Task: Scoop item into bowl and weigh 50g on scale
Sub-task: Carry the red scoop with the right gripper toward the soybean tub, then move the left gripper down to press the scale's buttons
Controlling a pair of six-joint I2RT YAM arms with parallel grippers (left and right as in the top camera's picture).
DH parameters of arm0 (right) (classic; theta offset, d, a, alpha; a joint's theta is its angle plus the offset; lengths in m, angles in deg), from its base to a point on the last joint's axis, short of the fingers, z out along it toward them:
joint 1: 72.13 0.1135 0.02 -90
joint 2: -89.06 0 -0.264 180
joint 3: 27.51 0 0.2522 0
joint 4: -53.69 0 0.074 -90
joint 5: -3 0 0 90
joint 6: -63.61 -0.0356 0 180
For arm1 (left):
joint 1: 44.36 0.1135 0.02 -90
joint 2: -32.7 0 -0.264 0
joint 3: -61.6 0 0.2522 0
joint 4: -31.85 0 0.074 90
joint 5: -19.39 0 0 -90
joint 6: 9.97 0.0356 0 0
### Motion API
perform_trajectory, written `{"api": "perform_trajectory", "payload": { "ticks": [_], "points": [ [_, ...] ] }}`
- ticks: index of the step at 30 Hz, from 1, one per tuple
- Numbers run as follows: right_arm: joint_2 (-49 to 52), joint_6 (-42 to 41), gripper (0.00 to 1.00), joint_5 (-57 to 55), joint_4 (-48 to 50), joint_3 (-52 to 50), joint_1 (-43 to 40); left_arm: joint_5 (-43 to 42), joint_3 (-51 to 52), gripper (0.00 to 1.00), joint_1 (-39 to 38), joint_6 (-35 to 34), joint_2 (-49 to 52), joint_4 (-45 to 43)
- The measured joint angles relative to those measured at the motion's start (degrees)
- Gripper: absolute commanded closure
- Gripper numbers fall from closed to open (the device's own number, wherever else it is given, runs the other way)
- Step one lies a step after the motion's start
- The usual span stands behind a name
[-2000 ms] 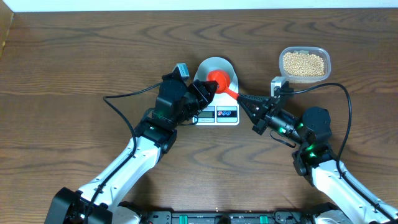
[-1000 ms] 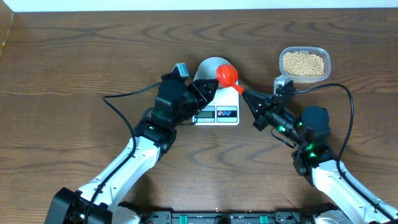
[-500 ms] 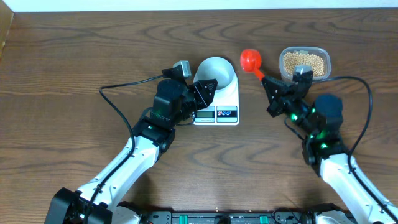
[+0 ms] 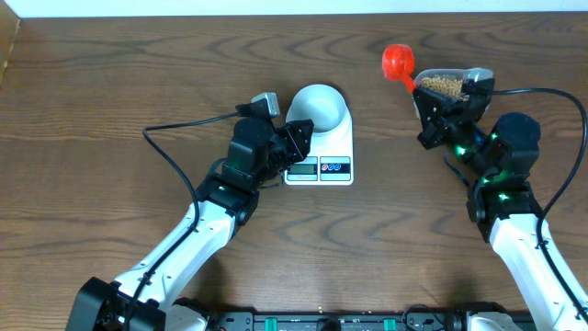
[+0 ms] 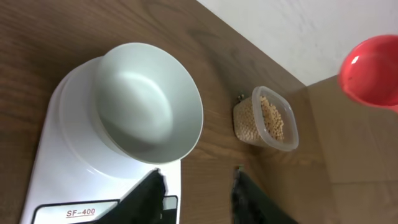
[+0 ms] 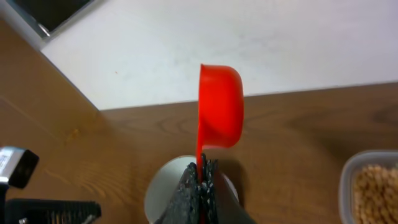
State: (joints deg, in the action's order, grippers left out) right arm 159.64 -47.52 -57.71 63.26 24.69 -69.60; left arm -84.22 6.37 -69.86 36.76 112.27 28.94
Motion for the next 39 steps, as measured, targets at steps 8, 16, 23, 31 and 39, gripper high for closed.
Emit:
{"api": "perform_trajectory", "payload": {
  "ticks": [8, 16, 23, 31, 39],
  "points": [
    [0.0, -0.33, 0.99, -3.93, 3.19, 0.0, 0.0, 0.28, 0.0, 0.34, 0.0, 0.39, 0.0, 2.19],
    [0.0, -0.33, 0.99, -6.25, 4.44, 0.0, 0.0, 0.28, 0.0, 0.41, 0.0, 0.52, 0.0, 9.62],
    [0.0, -0.33, 0.99, -7.26, 4.59, 0.0, 0.0, 0.44, 0.0, 0.93, 0.0, 4.44, 0.0, 9.6],
    [0.0, -0.33, 0.99, -7.28, 5.51, 0.0, 0.0, 0.44, -0.04, 0.93, 0.0, 7.61, 0.0, 9.66],
    [0.0, -0.26, 0.99, -7.28, 5.22, 0.0, 0.0, 1.44, -7.69, 0.93, 0.0, 14.1, 0.0, 22.4]
  ]
}}
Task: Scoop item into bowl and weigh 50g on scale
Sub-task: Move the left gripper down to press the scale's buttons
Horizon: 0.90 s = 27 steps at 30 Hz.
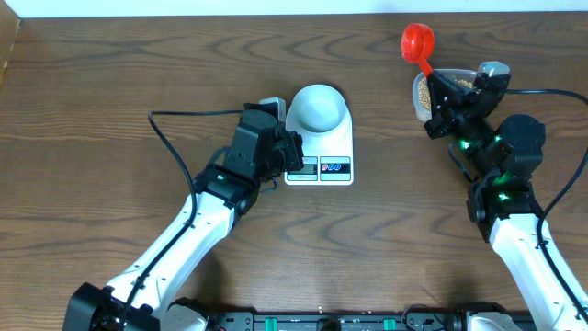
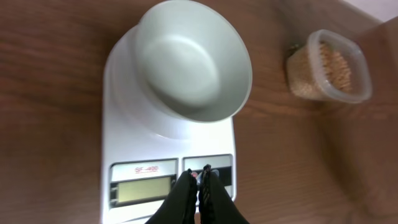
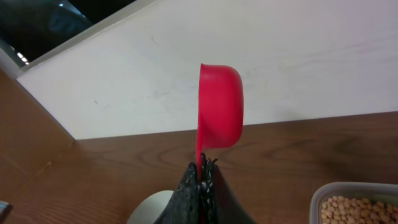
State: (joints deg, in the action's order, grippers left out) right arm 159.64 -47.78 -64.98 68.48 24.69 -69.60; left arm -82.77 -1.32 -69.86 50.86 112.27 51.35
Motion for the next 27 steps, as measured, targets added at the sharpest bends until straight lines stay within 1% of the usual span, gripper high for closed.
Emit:
{"api": "perform_trajectory", "payload": {
  "ticks": [4, 13, 19, 27],
  "points": [
    [0.02, 0.04, 0.99, 0.0, 0.35, 0.0, 0.0, 1.44, -0.61, 0.93, 0.0, 2.03, 0.0, 1.79],
    [0.02, 0.13, 0.99, 0.0, 0.68, 0.0, 0.0, 2.6, -0.63, 0.93, -0.59, 5.09, 0.0, 2.19],
    [0.02, 0.13, 0.99, 0.0, 0.7, 0.0, 0.0, 7.17, -2.34, 0.93, -3.67, 7.39, 0.0, 9.18],
    [0.02, 0.15, 0.99, 0.0, 0.7, 0.0, 0.0, 9.57, -5.09, 0.93, -6.67, 8.7, 0.0, 10.73]
  ]
}}
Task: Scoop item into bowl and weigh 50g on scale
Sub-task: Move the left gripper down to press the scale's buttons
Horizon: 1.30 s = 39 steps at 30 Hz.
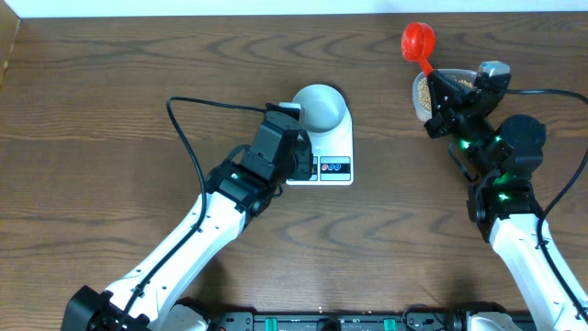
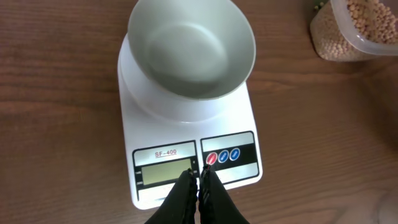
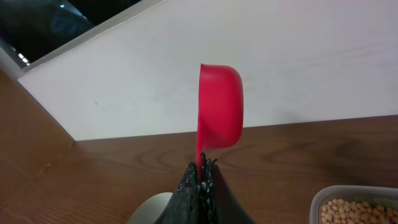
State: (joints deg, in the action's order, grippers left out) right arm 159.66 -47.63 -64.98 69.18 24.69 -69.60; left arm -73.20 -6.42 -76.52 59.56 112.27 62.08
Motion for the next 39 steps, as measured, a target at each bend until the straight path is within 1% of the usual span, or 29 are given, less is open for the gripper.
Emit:
{"api": "perform_trajectory", "payload": {
  "ticks": [2, 6, 9, 17, 28, 34, 39],
  "points": [
    [0.0, 0.0, 0.99, 0.0, 0.0, 0.0, 0.0, 0.0, -0.26, 0.93, -0.33, 0.0, 0.0, 0.57],
    [0.0, 0.0, 0.99, 0.0, -0.02, 0.0, 0.0, 0.66, -3.72, 0.93, -1.77, 1.29, 0.33, 5.75],
    [0.0, 0.0, 0.99, 0.0, 0.0, 0.0, 0.0, 1.09, -5.97, 0.93, -2.21, 1.75, 1.77, 6.97],
    [0.0, 0.0, 0.99, 0.0, 0.0, 0.0, 0.0, 1.27, -6.62, 0.93, -2.51, 2.36, 8.7, 7.19],
    [0.0, 0.0, 0.99, 0.0, -0.02, 0.0, 0.0, 1.29, -6.62, 0.93, -3.13, 2.34, 9.29, 7.02],
    [0.0, 0.0, 0.99, 0.0, -0.02, 0.0, 0.0, 1.27, -6.62, 0.93, -5.77, 2.34, 11.56, 5.53],
    [0.0, 0.0, 0.99, 0.0, -0.02, 0.0, 0.0, 1.27, -6.62, 0.92, -5.99, 2.32, 13.25, 5.2]
  ]
}}
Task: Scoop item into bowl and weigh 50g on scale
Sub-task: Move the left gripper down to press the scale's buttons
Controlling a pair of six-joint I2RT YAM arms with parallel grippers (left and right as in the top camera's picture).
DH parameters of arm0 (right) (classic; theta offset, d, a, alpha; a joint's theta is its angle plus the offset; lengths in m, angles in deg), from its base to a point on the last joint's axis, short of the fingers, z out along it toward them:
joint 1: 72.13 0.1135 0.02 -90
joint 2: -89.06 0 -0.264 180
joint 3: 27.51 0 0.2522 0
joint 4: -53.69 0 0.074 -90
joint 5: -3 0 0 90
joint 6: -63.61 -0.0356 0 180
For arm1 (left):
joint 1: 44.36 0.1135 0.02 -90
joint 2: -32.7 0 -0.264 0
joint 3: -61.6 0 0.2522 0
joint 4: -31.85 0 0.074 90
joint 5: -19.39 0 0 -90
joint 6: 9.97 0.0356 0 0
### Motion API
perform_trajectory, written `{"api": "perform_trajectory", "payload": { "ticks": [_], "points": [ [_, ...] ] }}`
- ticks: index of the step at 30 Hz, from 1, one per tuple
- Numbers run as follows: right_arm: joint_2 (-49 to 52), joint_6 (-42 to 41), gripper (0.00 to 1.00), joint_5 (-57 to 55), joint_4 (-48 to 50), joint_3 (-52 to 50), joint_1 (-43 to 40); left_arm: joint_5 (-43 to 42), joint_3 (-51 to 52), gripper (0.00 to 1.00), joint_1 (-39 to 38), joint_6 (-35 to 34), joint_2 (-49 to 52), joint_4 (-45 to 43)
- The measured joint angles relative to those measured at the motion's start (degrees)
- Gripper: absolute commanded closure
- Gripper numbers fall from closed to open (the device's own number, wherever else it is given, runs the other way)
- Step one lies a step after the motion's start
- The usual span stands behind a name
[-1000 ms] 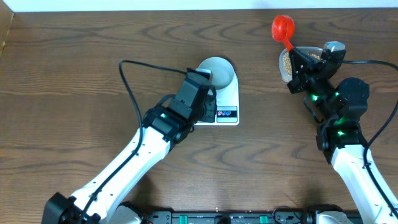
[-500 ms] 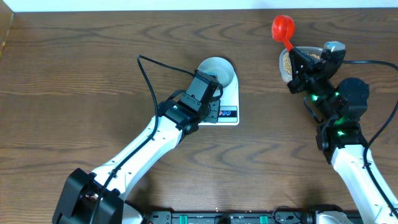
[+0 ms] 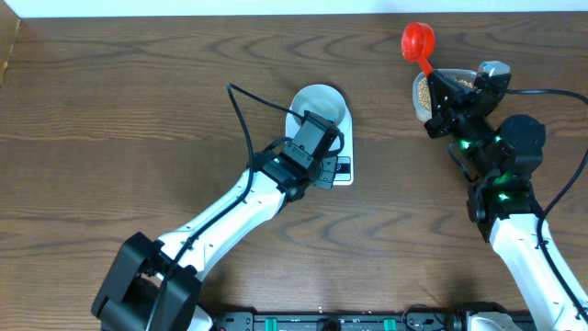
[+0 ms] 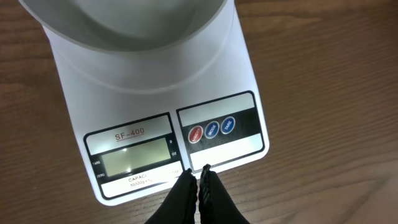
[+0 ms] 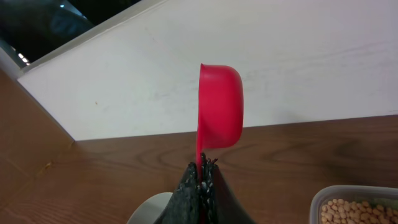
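Note:
The white kitchen scale (image 4: pixel 155 93) carries an empty white bowl (image 3: pixel 323 104); its display (image 4: pixel 135 156) and three round buttons (image 4: pixel 211 130) show in the left wrist view. My left gripper (image 4: pixel 198 173) is shut and empty, its tips at the scale's front edge just below the button panel. My right gripper (image 5: pixel 203 168) is shut on the handle of a red scoop (image 5: pixel 219 106), held up in the air beside the clear tub of small tan pellets (image 3: pixel 432 87).
The wooden table (image 3: pixel 110 110) runs to a white wall at the back. The left arm's black cable (image 3: pixel 241 110) arcs over the table left of the scale.
My left gripper has moved down and forward, closer to the scale's front panel; the bowl now fills only the top edge of its view. The right arm and scoop have not moved.
At first my left gripper was open beside the scale, and the right held the red scoop near the tub. Then the left was shut over the scale's front and the scoop stood higher. The left has since closed in on the button panel.

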State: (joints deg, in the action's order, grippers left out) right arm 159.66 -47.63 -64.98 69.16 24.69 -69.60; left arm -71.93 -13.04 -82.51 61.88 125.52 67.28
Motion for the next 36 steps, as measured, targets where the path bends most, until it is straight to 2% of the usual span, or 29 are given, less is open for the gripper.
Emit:
{"api": "perform_trajectory", "payload": {
  "ticks": [16, 36],
  "points": [
    [0.0, 0.94, 0.99, 0.0, -0.28, 0.0, 0.0, 0.0, 0.0, 0.93, 0.0, 0.0, 6.82, -3.96],
    [0.59, 0.94, 0.99, -0.02, -0.33, 0.0, 0.0, 0.0, 0.0, 0.93, -0.28, 0.0, 10.25, -8.13]
  ]
}}
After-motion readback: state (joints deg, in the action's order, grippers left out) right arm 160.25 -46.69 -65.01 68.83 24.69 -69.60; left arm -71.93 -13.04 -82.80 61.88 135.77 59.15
